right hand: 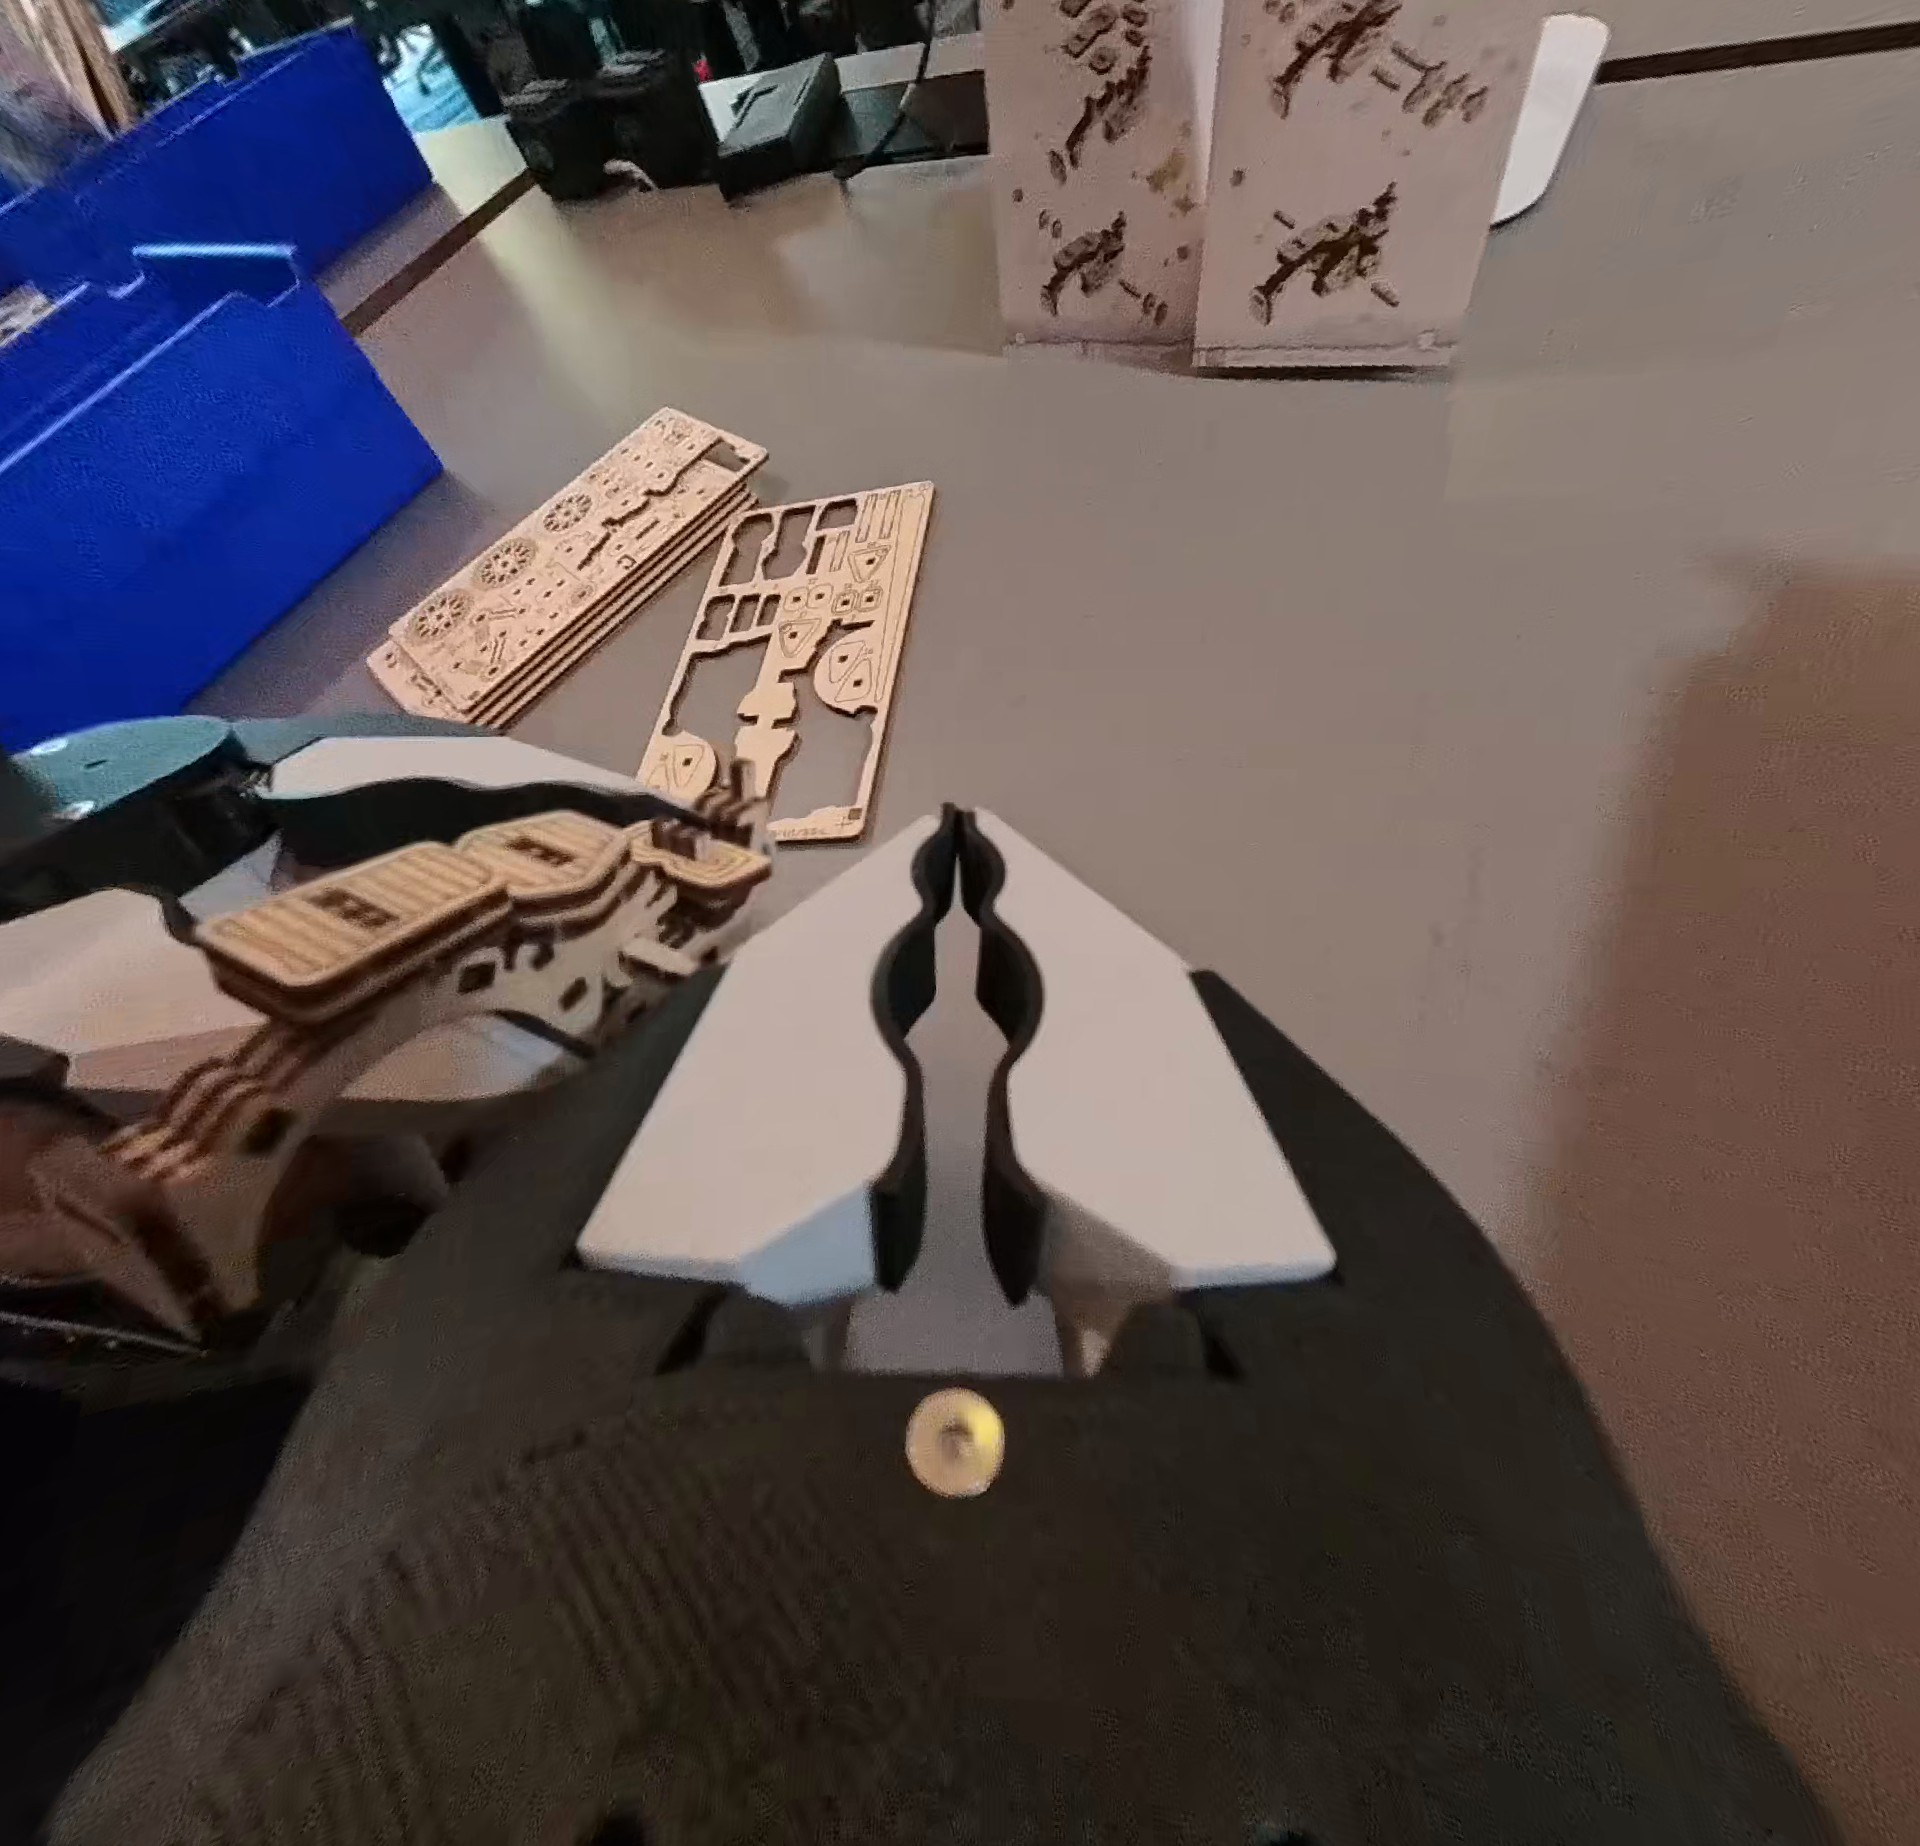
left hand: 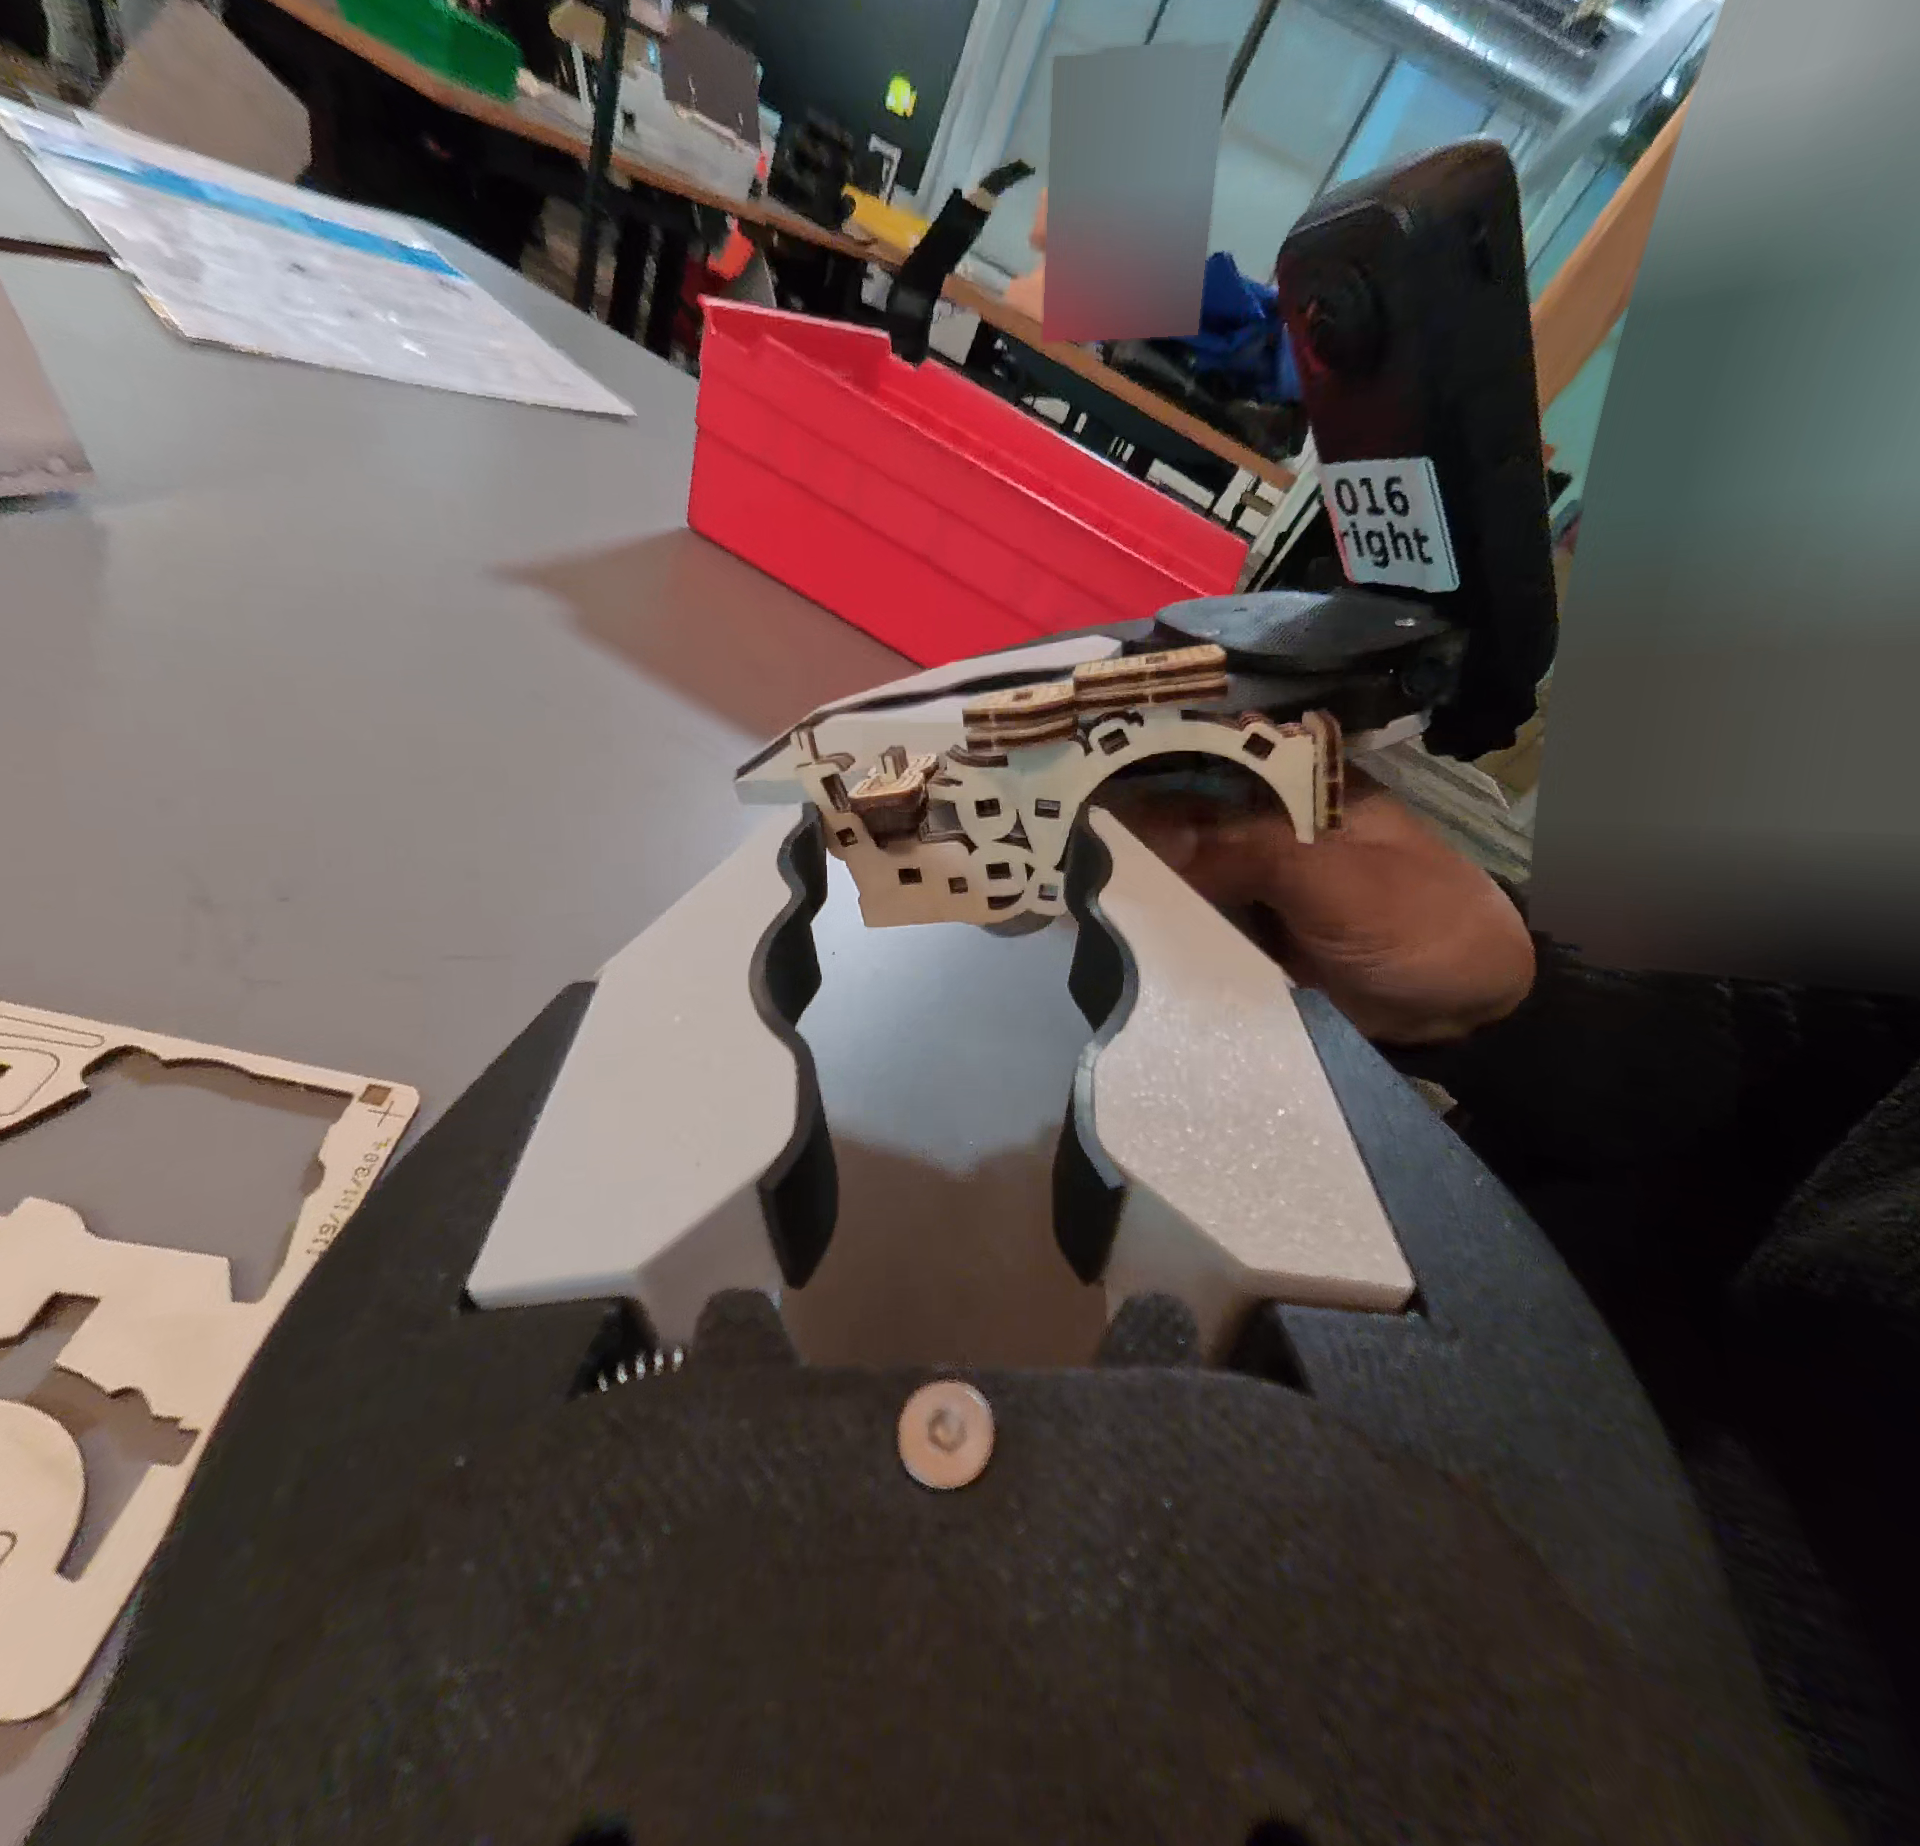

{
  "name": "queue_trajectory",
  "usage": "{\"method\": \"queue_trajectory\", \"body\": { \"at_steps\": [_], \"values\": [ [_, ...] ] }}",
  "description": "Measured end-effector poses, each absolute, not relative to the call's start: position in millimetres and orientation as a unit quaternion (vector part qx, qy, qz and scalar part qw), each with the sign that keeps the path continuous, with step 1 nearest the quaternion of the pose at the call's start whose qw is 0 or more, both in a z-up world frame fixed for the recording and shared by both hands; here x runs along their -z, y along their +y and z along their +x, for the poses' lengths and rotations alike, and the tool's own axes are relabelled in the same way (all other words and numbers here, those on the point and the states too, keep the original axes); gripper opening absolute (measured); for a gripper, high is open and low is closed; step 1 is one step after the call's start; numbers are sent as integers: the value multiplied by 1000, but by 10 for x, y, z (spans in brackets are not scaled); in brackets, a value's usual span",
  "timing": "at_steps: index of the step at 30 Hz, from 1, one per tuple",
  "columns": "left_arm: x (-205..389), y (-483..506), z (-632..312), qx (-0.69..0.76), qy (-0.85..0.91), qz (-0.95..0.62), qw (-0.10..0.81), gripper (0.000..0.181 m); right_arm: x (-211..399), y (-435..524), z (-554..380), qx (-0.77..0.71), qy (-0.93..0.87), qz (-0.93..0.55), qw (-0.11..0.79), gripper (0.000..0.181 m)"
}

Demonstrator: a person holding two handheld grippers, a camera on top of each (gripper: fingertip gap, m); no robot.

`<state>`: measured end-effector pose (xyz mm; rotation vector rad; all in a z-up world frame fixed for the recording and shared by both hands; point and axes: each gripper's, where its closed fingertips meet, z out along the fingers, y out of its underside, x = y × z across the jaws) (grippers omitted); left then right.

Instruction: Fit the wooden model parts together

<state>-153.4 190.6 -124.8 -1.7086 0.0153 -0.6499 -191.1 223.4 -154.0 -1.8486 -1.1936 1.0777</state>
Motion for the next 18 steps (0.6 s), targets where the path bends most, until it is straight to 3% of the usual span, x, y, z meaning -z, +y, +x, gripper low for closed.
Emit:
{"method": "queue_trajectory", "body": {
  "at_steps": [14, 18],
  "values": [
    [1208, 1909, -1529, 283, 12, -738, 613, 45, 1568, 2554, -1762, -427, -387, -750, 324, 0],
    [1242, 1908, -1519, 288, 5, -739, 610, 45, 1534, 2236, -1884, -413, -450, -718, 335, 0]
  ]
}}
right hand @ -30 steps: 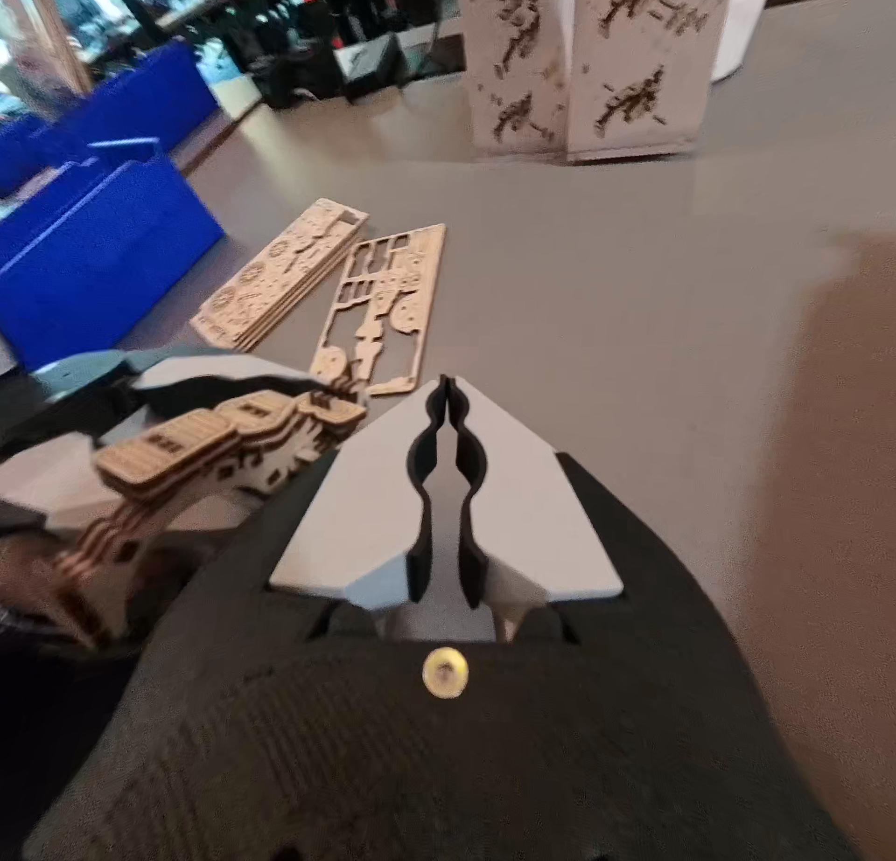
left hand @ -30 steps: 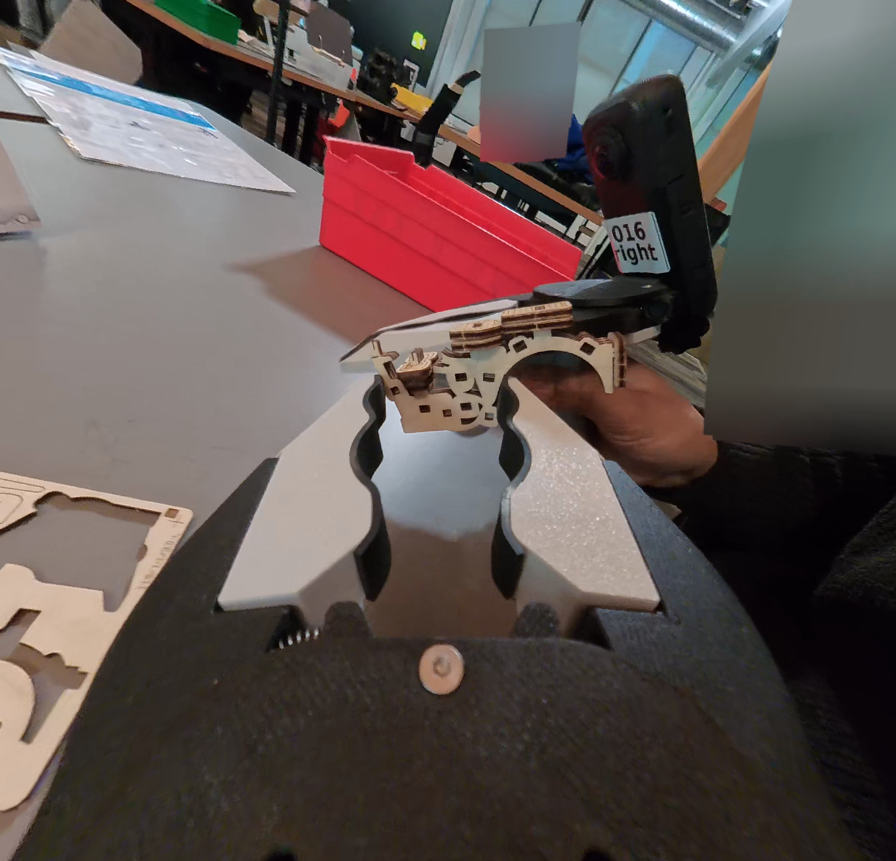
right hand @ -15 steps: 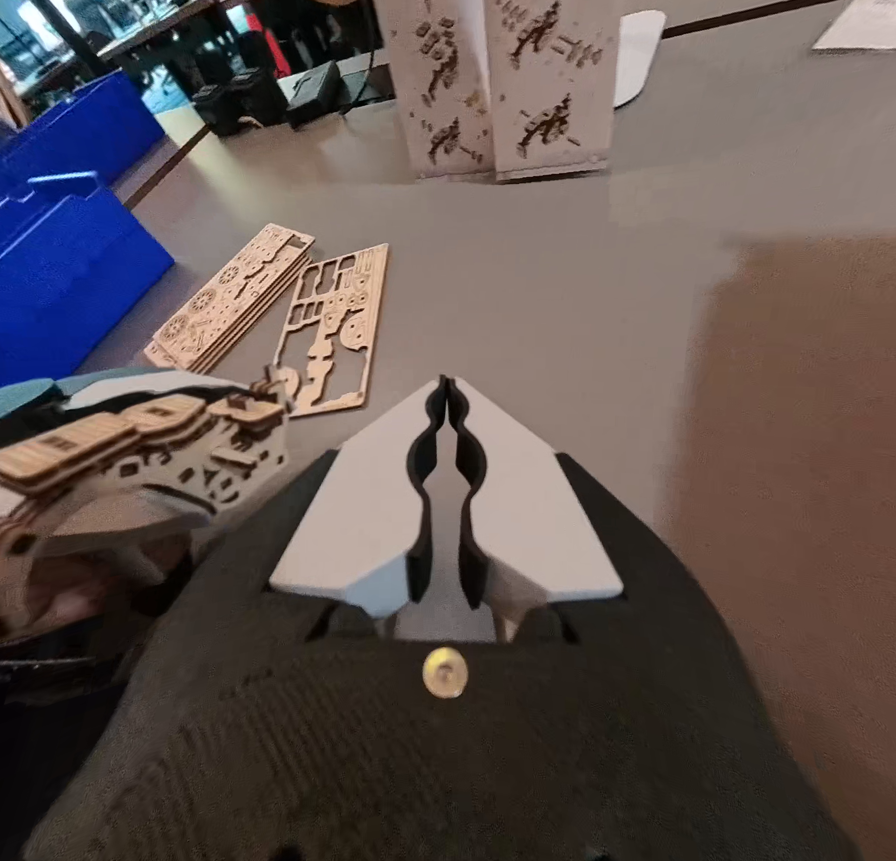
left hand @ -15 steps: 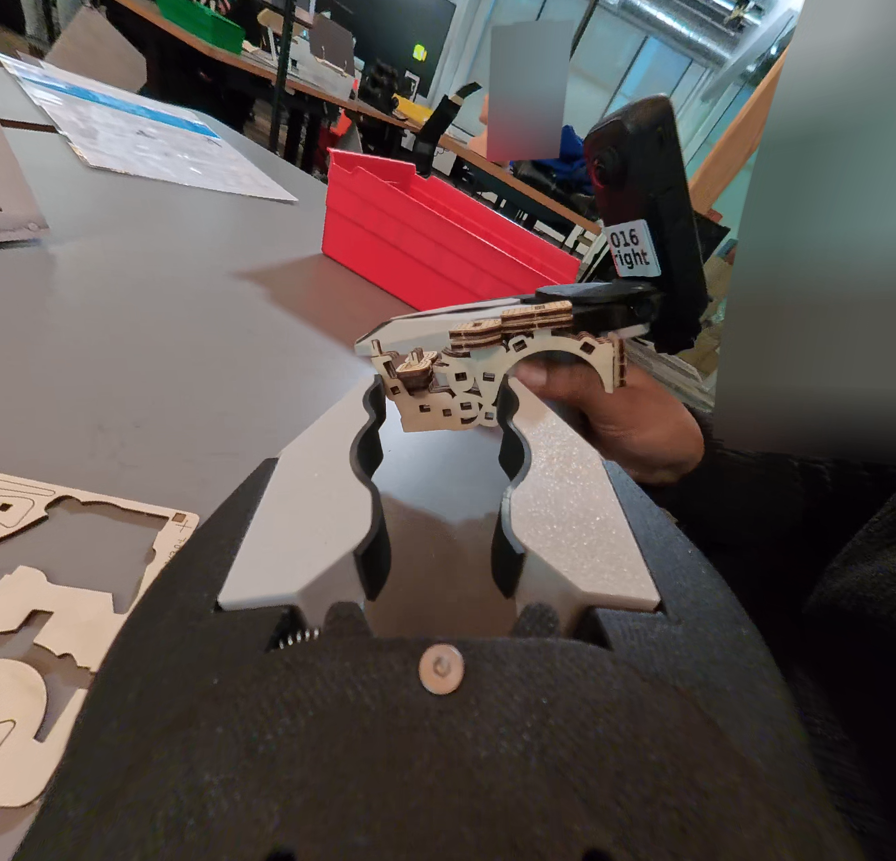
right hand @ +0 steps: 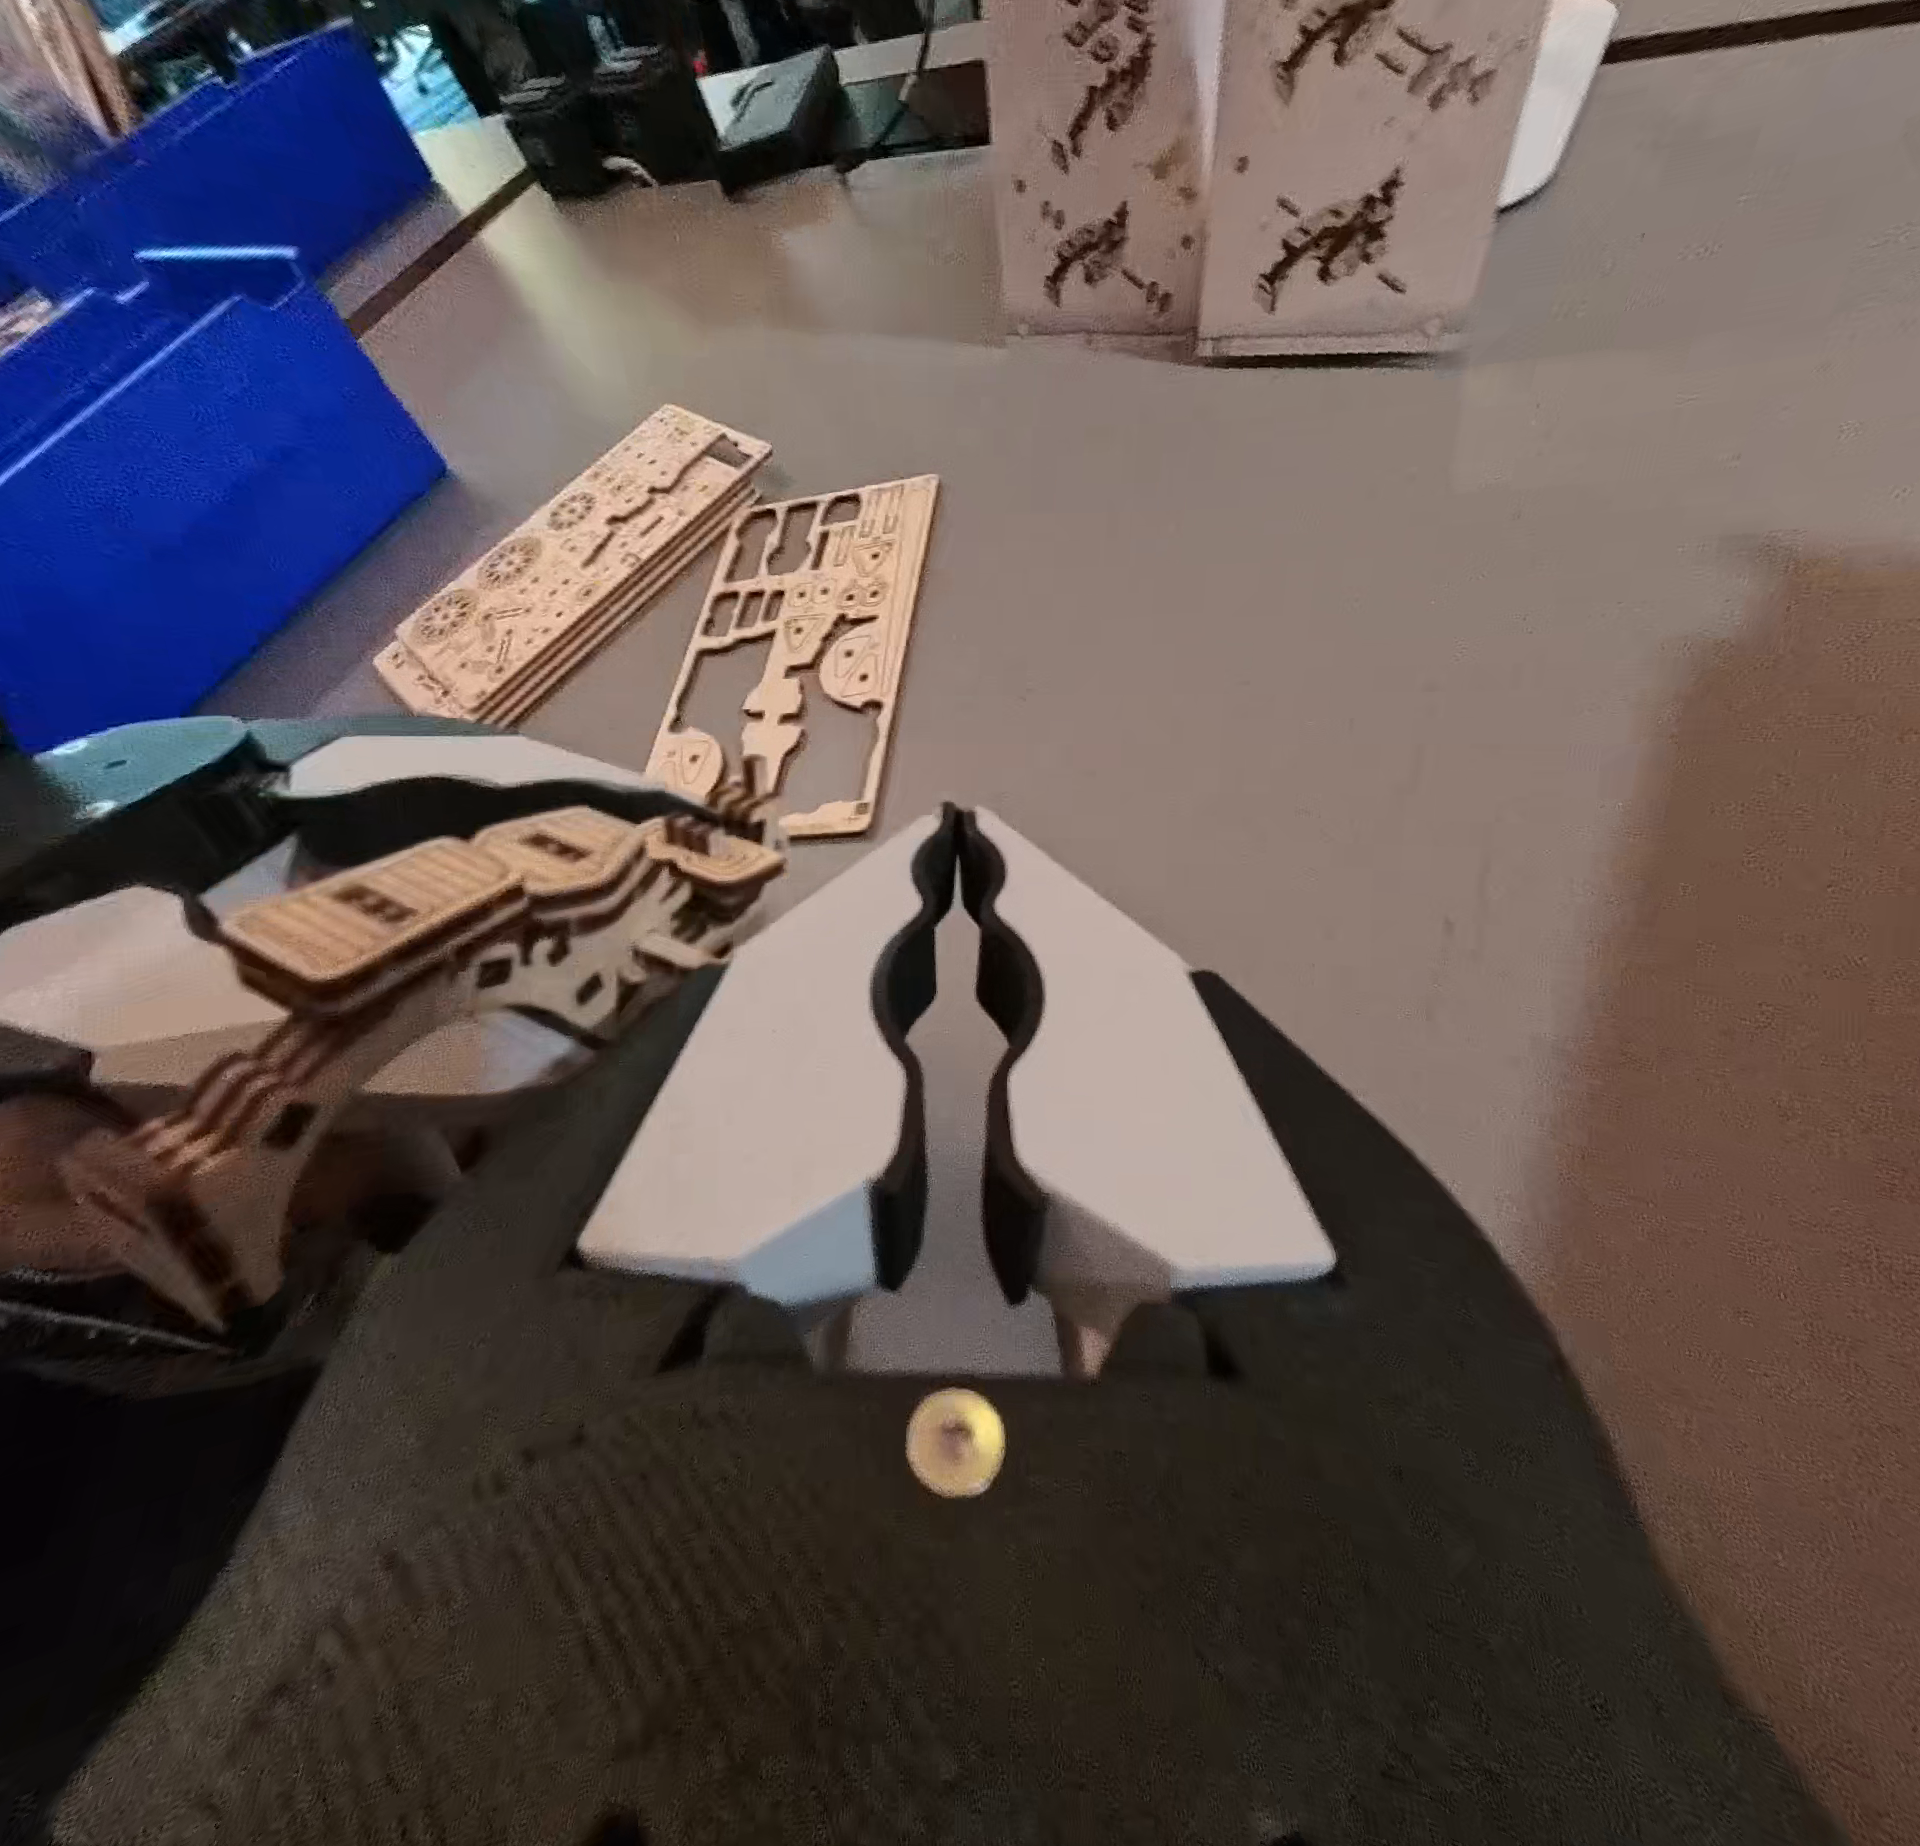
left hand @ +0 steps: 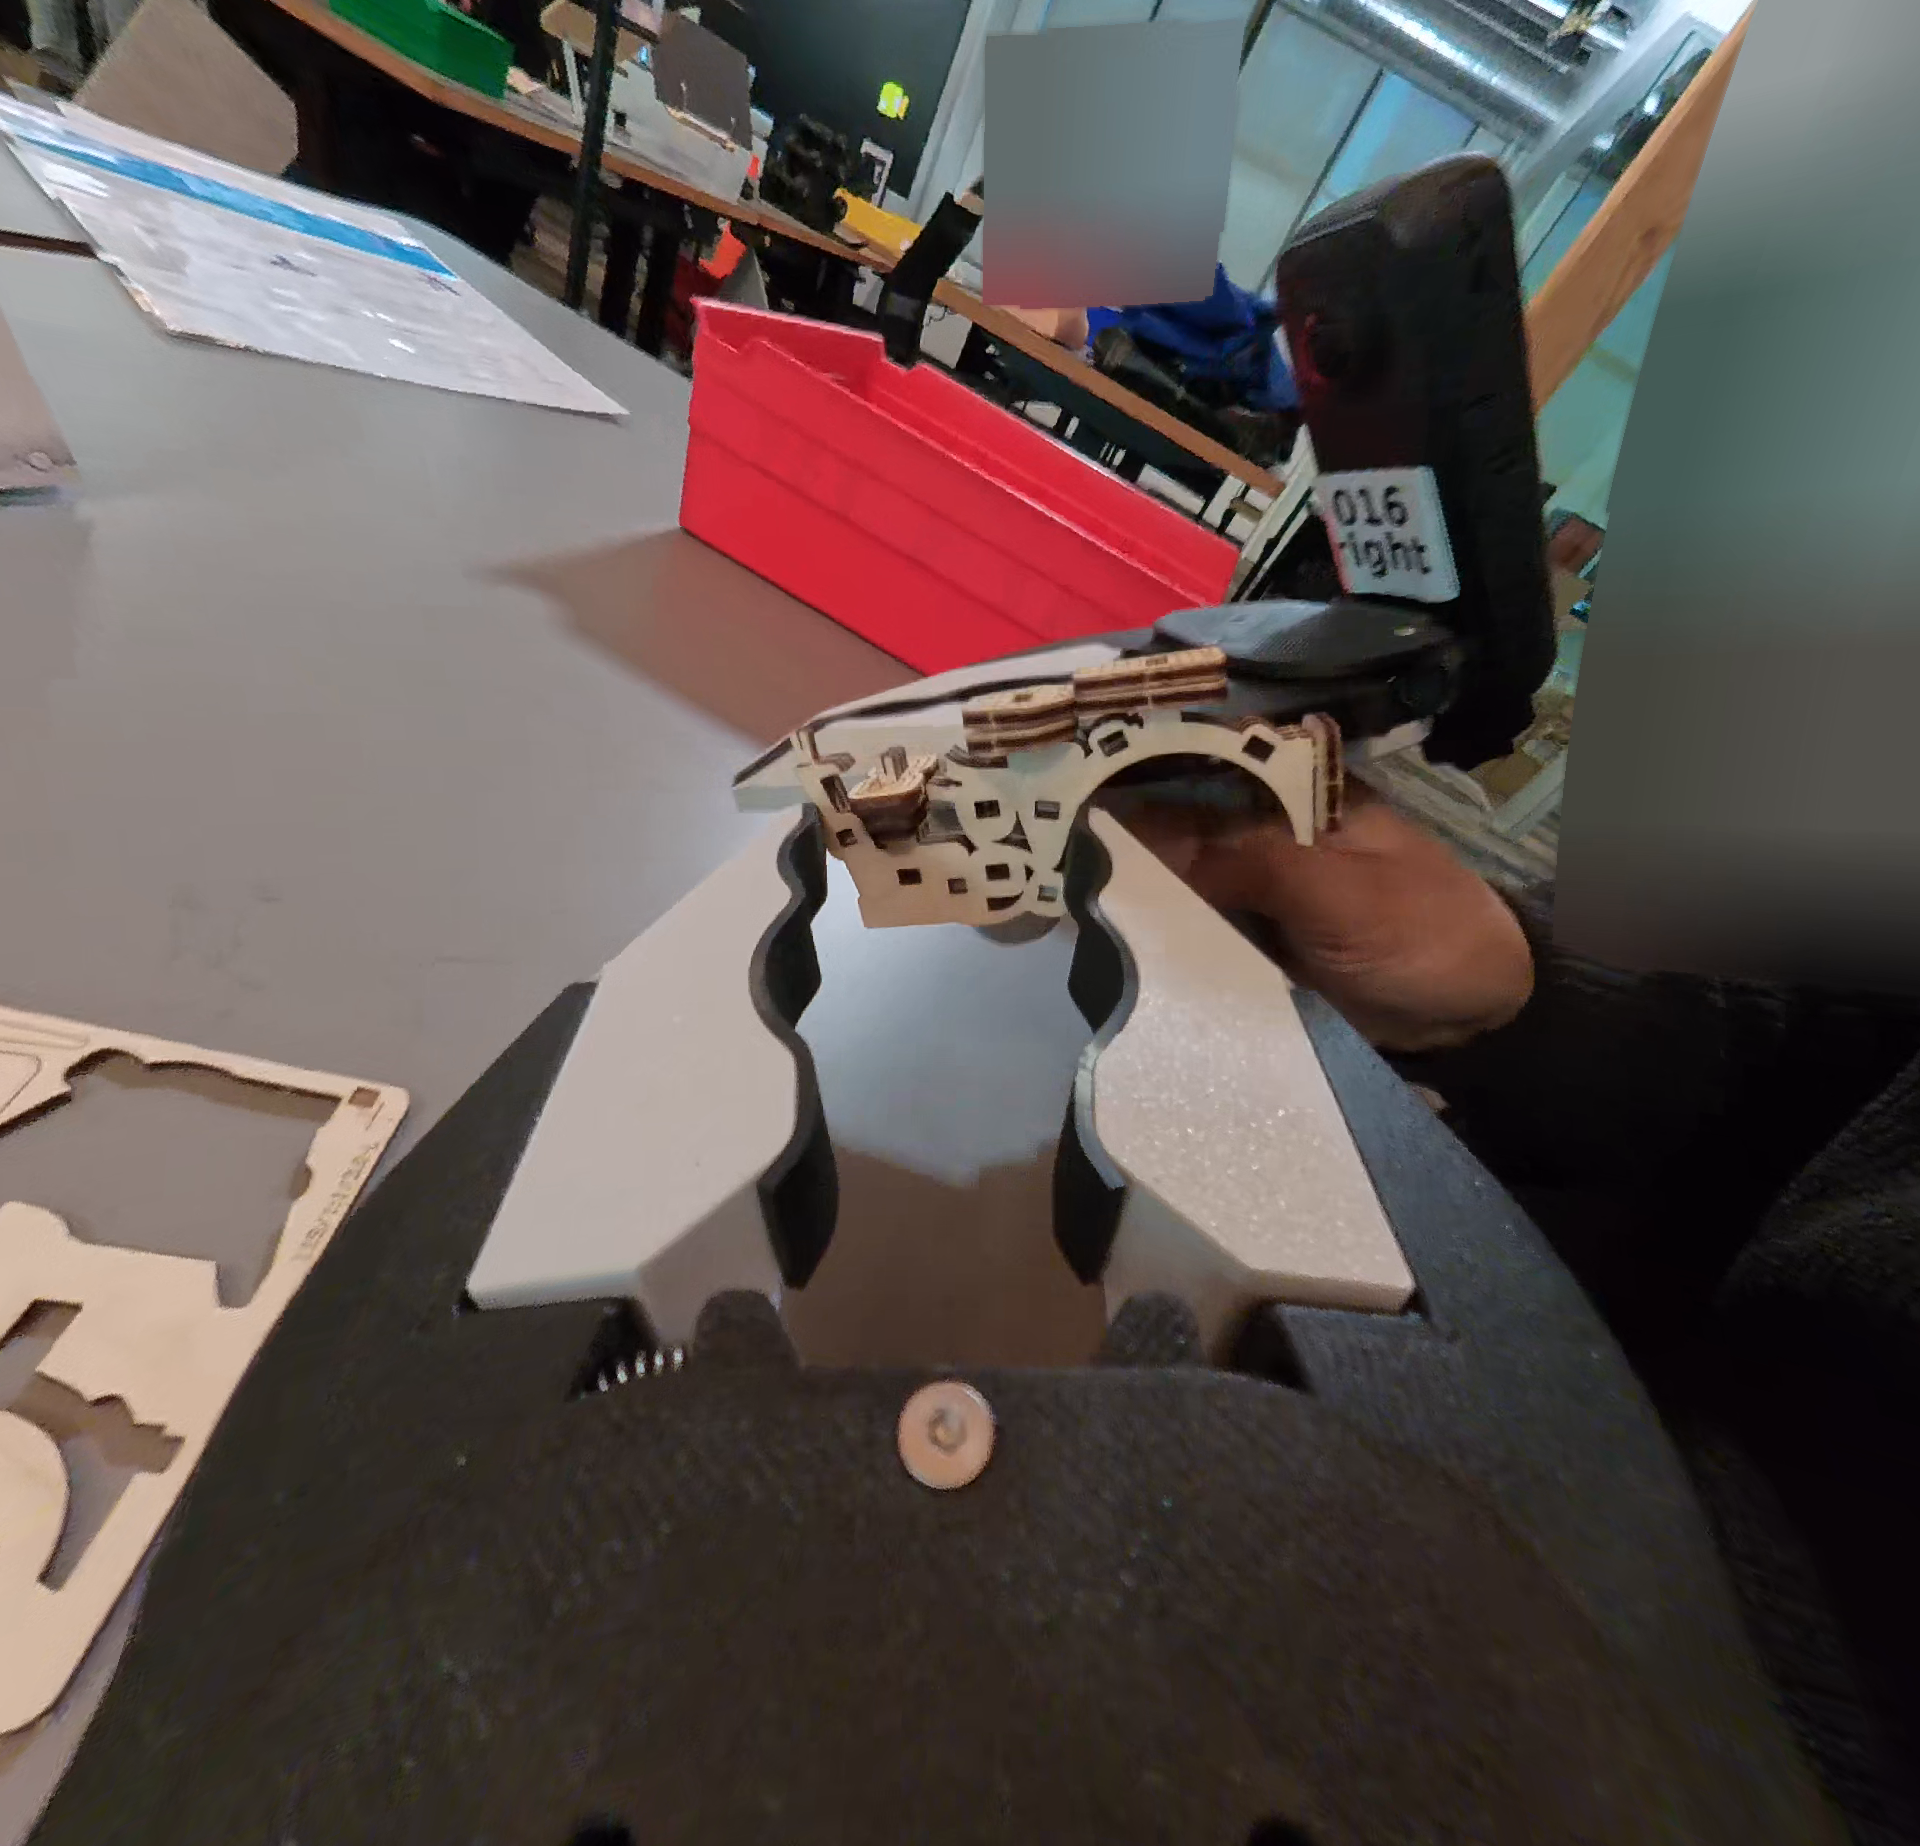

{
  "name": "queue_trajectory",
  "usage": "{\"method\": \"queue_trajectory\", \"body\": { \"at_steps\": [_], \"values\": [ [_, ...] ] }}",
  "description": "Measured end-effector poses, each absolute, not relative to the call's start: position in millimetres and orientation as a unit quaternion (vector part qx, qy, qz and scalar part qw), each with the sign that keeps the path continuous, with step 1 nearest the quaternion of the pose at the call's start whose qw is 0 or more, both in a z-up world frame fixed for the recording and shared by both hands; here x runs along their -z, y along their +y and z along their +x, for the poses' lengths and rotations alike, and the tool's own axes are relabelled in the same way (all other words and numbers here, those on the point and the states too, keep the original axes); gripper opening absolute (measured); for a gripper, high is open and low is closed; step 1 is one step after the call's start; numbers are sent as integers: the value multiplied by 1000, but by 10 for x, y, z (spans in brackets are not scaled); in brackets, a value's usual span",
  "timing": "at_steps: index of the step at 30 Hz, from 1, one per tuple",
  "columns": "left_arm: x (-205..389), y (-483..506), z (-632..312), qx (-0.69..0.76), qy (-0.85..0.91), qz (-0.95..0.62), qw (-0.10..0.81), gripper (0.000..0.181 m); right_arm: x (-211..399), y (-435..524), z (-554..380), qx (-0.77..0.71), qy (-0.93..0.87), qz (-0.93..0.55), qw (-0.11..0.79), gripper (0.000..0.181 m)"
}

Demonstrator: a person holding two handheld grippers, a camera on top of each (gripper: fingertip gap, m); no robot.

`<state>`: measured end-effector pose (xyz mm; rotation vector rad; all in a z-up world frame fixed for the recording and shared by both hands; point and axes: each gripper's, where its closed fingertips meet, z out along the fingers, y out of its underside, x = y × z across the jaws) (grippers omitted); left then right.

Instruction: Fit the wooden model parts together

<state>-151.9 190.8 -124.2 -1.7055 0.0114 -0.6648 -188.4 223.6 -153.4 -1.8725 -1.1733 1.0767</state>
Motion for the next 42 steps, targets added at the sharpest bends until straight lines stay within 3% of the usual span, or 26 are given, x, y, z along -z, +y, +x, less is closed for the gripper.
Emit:
{"method": "queue_trajectory", "body": {
  "at_steps": [4, 8, 13, 24, 39, 42],
  "values": [
    [1205, 1917, -1554, 286, 5, -737, 612, 45, 1597, 2578, -1733, -411, -393, -755, 328, 0],
    [1241, 1912, -1491, 288, 11, -740, 608, 45, 1531, 2209, -1888, -429, -439, -723, 318, 0],
    [1198, 1931, -1545, 285, 7, -738, 612, 45, 1581, 2534, -1728, -421, -398, -752, 315, 0],
    [1238, 1937, -1510, 293, 9, -742, 604, 45, 1548, 2214, -1859, -472, -431, -722, 264, 0],
    [1223, 1940, -1559, 288, 3, -741, 606, 45, 1623, 2430, -1747, -444, -398, -756, 270, 0],
    [1272, 1935, -1518, 299, -6, -740, 603, 45, 1608, 2119, -1869, -437, -438, -737, 273, 0]
  ]
}}
